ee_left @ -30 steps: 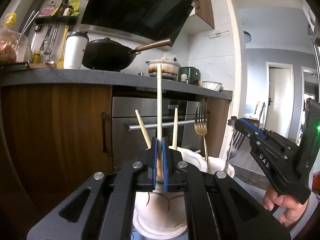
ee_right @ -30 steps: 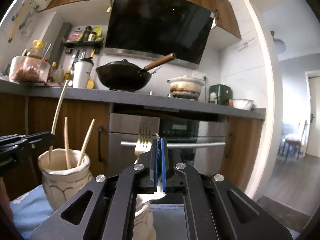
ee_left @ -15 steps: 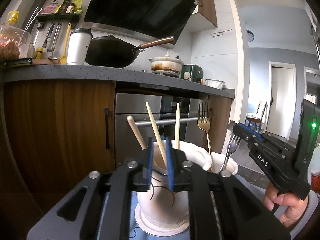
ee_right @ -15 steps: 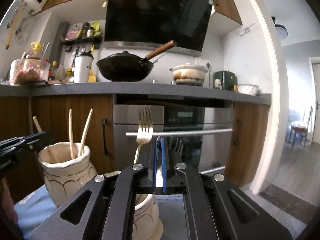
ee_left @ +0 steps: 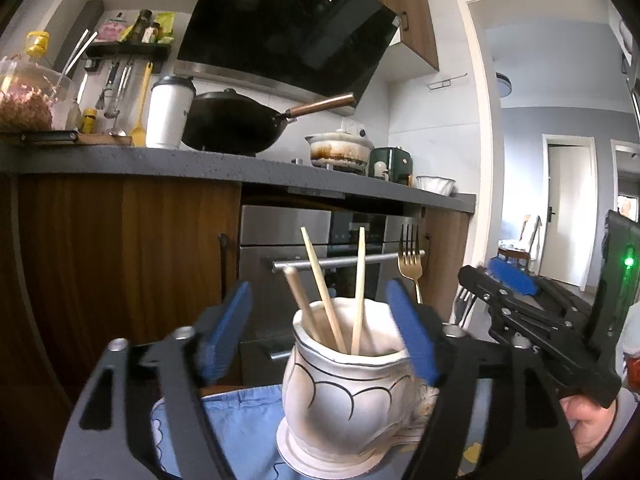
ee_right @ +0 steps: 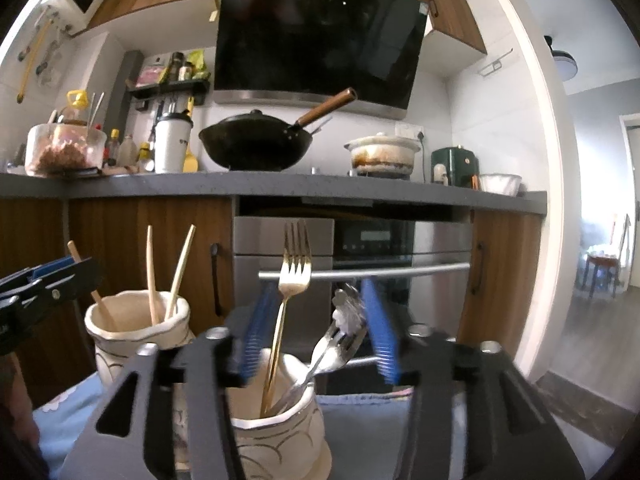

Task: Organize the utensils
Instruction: 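Open left tool to drop chopstick in tall pot while right drops spoon in short pot, then move both tools back down to the loose utensils on the cloth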

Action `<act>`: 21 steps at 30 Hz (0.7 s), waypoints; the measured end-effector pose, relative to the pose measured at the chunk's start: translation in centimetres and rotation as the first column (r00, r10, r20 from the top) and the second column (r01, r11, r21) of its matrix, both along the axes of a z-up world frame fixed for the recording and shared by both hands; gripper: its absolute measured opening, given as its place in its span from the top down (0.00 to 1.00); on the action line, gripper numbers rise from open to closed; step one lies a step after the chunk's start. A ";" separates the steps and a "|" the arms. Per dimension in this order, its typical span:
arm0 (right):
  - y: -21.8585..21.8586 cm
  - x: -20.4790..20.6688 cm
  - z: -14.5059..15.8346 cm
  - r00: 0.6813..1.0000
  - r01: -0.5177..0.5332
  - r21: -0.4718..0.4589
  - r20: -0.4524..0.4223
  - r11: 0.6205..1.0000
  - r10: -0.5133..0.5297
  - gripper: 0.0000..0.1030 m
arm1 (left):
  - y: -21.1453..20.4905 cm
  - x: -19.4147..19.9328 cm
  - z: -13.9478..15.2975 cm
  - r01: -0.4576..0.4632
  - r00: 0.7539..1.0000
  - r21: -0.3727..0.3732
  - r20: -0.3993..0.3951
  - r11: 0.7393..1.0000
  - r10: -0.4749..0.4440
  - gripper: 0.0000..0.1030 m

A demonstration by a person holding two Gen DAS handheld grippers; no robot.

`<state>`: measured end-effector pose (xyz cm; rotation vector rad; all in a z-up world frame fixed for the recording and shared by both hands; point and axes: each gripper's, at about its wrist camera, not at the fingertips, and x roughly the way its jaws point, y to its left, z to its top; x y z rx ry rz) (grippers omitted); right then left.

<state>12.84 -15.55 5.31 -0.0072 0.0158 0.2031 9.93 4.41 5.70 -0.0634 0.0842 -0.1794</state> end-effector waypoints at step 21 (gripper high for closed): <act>-3.6 -5.3 0.8 1.000 0.013 0.103 0.021 0.995 -0.015 0.05 | 1.1 -3.3 -0.1 -0.034 0.999 -0.021 0.016 0.999 0.035 0.05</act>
